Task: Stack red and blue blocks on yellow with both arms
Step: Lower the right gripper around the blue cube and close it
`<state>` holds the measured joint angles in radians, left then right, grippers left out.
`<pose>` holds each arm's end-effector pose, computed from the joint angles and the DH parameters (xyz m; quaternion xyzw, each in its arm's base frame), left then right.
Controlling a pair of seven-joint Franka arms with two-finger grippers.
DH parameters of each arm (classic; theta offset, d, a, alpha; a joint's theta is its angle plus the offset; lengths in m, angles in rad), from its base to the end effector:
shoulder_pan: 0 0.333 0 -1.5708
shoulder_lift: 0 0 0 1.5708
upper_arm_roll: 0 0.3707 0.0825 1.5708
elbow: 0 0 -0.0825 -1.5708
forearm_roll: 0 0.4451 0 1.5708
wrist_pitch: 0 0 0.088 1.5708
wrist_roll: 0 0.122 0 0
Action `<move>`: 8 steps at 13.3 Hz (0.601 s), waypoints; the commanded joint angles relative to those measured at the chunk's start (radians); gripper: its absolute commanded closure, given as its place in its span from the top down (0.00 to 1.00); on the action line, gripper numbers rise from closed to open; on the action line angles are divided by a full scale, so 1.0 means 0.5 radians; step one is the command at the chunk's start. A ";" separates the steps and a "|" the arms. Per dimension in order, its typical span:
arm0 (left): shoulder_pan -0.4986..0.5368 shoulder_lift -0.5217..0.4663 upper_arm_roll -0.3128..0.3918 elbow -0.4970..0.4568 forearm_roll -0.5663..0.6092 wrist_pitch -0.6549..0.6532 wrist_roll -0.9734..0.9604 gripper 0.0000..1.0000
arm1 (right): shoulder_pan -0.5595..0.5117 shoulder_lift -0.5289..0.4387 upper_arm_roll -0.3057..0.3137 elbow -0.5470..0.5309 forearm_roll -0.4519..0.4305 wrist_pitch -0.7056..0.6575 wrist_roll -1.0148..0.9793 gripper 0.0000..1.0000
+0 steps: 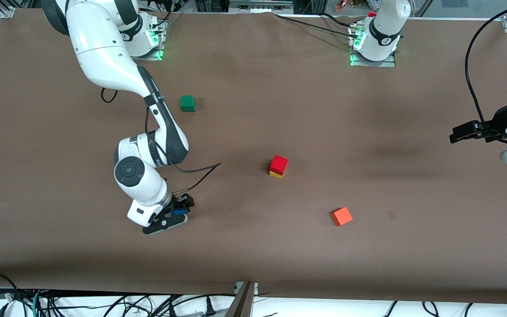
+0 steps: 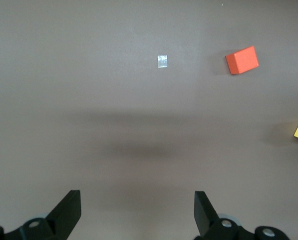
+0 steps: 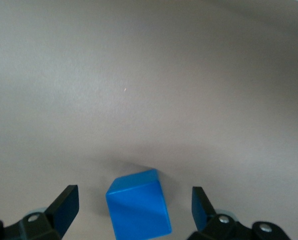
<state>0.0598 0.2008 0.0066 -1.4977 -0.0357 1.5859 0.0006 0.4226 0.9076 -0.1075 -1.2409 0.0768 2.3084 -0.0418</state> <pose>0.6793 0.0405 0.5739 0.9977 0.0341 -0.0557 0.0190 0.8156 0.2957 0.2185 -0.9806 -0.1774 -0.0830 0.0013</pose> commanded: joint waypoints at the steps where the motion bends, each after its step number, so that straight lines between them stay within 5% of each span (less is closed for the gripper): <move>1: 0.000 -0.015 -0.007 -0.005 0.031 0.013 -0.017 1.00 | 0.023 -0.027 0.000 -0.104 0.000 0.050 0.004 0.98; 4: -0.009 -0.015 -0.007 -0.005 0.035 0.016 -0.017 1.00 | 0.023 -0.027 0.000 -0.120 -0.003 0.050 0.025 0.88; 8: -0.006 -0.003 -0.004 -0.005 0.038 0.016 -0.017 1.00 | 0.020 -0.027 0.000 -0.120 0.000 0.050 0.028 0.34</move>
<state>0.0596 0.2019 0.0060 -1.4977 -0.0357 1.5868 0.0006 0.4316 0.9078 -0.1077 -1.2814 0.0770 2.3187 -0.0383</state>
